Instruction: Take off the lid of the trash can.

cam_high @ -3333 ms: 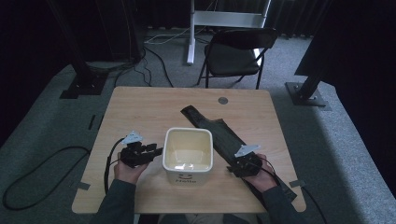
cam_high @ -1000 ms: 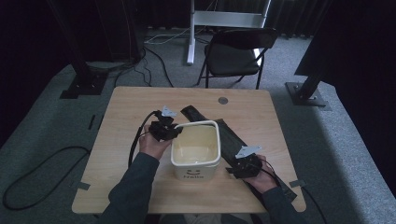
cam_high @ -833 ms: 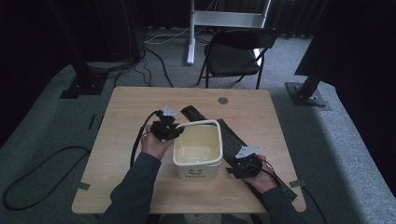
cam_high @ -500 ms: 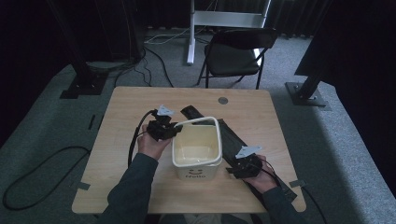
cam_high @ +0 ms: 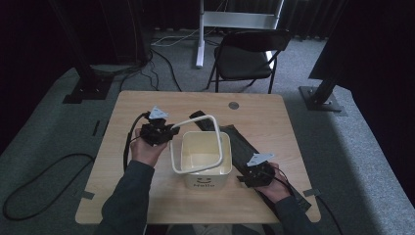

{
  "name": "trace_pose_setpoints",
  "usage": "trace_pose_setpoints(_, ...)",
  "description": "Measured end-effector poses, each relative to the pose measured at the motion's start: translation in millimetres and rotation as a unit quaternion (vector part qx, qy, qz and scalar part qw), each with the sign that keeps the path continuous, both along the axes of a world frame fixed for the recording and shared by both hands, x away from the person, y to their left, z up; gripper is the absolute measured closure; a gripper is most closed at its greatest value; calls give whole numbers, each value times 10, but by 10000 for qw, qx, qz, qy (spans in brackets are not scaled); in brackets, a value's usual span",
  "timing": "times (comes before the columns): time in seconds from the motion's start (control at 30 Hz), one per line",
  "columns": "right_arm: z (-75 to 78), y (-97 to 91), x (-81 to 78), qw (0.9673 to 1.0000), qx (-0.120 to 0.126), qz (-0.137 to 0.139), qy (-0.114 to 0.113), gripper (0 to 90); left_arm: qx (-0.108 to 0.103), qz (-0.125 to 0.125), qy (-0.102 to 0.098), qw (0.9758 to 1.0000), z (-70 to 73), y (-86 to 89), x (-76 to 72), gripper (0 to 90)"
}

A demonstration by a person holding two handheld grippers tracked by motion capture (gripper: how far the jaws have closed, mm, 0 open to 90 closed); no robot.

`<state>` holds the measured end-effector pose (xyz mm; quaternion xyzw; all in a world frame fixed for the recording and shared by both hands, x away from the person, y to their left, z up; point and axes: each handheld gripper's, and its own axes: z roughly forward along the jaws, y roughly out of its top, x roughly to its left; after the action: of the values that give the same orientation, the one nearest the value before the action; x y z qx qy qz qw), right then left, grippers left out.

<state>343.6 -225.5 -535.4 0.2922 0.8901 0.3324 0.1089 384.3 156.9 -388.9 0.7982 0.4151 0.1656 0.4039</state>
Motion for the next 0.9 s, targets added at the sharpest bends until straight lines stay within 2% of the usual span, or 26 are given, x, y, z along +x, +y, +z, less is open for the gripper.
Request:
trace_pose_setpoints(0.03, 0, 0, 0, 10000, 3, -1, 0, 424, -12, 48, -4, 10000, 8, 70, -6, 765)
trace_pose_setpoints(0.07, 0, 0, 0, 10000, 3, -1, 0, 424, -12, 48, -4, 10000, 8, 70, -6, 765)
trace_pose_setpoints(0.17, -1, -1, -1, 10000, 11, -7, 9, 424, 85, 159, -15, 9998, 8, 223, -9, 765)
trace_pose_setpoints(0.2, -1, -1, -1, 10000, 11, -7, 9, 424, 85, 159, -15, 9998, 8, 223, -9, 764)
trace_pose_setpoints(0.23, -1, -5, 1, 10000, 16, 6, 7, 424, 103, 230, -15, 9997, 6, 312, -12, 764)
trace_pose_setpoints(0.27, -1, -5, 1, 10000, 16, 6, 7, 424, 103, 230, -15, 9997, 6, 312, -12, 764)
trace_pose_setpoints(0.3, -1, -4, 0, 10000, 20, 0, 9, 425, 154, 258, -21, 9995, 5, 404, -15, 764)
trace_pose_setpoints(0.4, -2, -4, 0, 10000, 18, 3, 1, 424, 212, 308, -25, 9993, 3, 495, -23, 764)
trace_pose_setpoints(0.43, -1, -2, -2, 10000, 12, -5, 8, 424, 241, 310, -41, 9992, -3, 593, -33, 764)
trace_pose_setpoints(0.53, -2, -3, 0, 10000, 12, -2, -1, 424, 233, 321, -40, 9992, -17, 692, -42, 764)
trace_pose_setpoints(0.6, -2, -3, -1, 10000, 16, -2, 0, 424, 219, 354, -53, 9991, -44, 793, -48, 764)
trace_pose_setpoints(0.63, -1, -2, -3, 10000, 21, -10, 10, 424, 240, 453, -18, 9987, -79, 892, -49, 764)
trace_pose_setpoints(0.67, -1, -2, -3, 10000, 21, -10, 10, 424, 240, 453, -18, 9987, -79, 892, -49, 764)
trace_pose_setpoints(0.77, -3, -5, -1, 10000, 20, -3, 4, 424, 212, 582, 5, 9981, -165, 1075, -54, 764)
trace_pose_setpoints(0.8, -3, -5, -1, 10000, 20, -3, 4, 424, 212, 582, 5, 9981, -165, 1075, -54, 764)
trace_pose_setpoints(0.9, -3, -5, -2, 10000, 21, -6, 3, 424, 247, 689, 31, 9973, -253, 1219, -49, 764)
